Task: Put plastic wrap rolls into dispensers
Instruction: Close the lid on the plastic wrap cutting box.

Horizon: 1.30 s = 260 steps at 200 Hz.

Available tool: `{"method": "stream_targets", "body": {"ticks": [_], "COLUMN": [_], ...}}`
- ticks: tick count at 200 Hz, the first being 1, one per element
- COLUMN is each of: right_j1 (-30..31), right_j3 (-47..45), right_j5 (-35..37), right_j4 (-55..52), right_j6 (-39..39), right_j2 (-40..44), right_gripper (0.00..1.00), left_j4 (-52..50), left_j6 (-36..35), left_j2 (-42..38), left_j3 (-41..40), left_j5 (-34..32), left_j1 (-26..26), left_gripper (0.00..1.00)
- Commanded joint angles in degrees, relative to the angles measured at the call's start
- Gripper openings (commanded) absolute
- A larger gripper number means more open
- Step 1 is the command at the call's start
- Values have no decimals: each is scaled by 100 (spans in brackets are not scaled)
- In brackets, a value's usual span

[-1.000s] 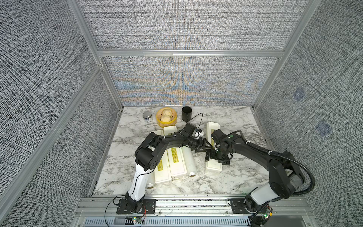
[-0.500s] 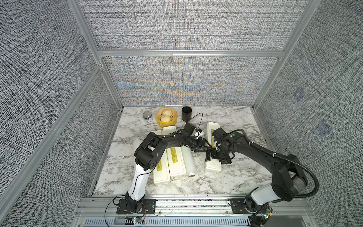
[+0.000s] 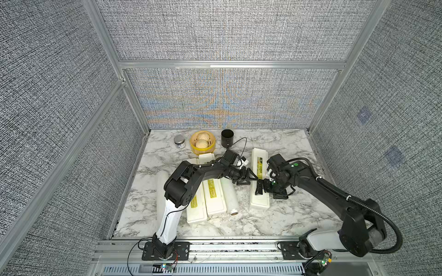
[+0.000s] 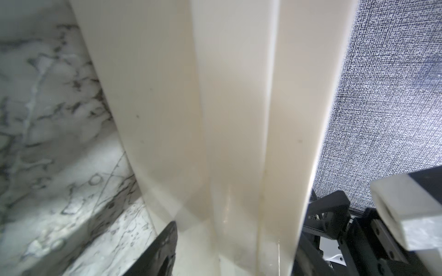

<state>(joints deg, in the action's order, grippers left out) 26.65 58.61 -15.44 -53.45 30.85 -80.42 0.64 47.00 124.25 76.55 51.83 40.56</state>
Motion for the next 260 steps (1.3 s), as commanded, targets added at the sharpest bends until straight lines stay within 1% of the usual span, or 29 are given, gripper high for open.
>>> {"method": "stream_targets", "body": {"ticks": [1,6,13,34,71,93,115,133,154,169,195,209,233,260], "right_j1": [-5,-8,-9,-28,-63,-65,-71,-68,-66,-72,-121,-167,-373,-681], "right_j3": [-126,-130,-367,-495,-430,-403,-418,-472,-491,-452,-300,-245,-345,-428], "right_j5": [-247,-242,-234,-229,-183,-106,-14,32,73,-18,-281,-285,-332,-595], "right_j4": [412,482,571,668,591,534,502,516,502,502,426,321,265,322], "right_j6": [63,76,101,114,36,31,56,79,66,-5,-218,-312,-412,-553], "right_j2": [-140,-174,-213,-295,-323,-312,-315,-336,-341,-288,-159,-94,59,302], "right_gripper": [98,98,97,96,96,96,95,95,95,99,99,99,99,99], "left_j4": [-1678,-1665,-1655,-1631,-1302,-1082,-1196,-1122,-1065,-1115,-1269,-1269,-1398,-1550], "left_j6": [-45,-29,-24,-16,158,195,66,114,168,154,85,90,12,-74], "left_j2": [189,175,146,65,-56,1,62,33,-64,-102,-12,59,108,118], "left_j3": [-150,-150,-150,-164,-329,-409,-384,-404,-421,-418,-411,-431,-398,-378], "left_j5": [-1278,-1260,-1246,-1213,-1055,-826,-686,-626,-662,-744,-893,-929,-1011,-1091], "left_j1": [-13,-12,-5,-9,-11,-15,-39,-39,-39,-39,-48,-45,-46,-56], "left_gripper": [67,67,67,67,67,67,67,67,67,66,64,64,64,64]}}
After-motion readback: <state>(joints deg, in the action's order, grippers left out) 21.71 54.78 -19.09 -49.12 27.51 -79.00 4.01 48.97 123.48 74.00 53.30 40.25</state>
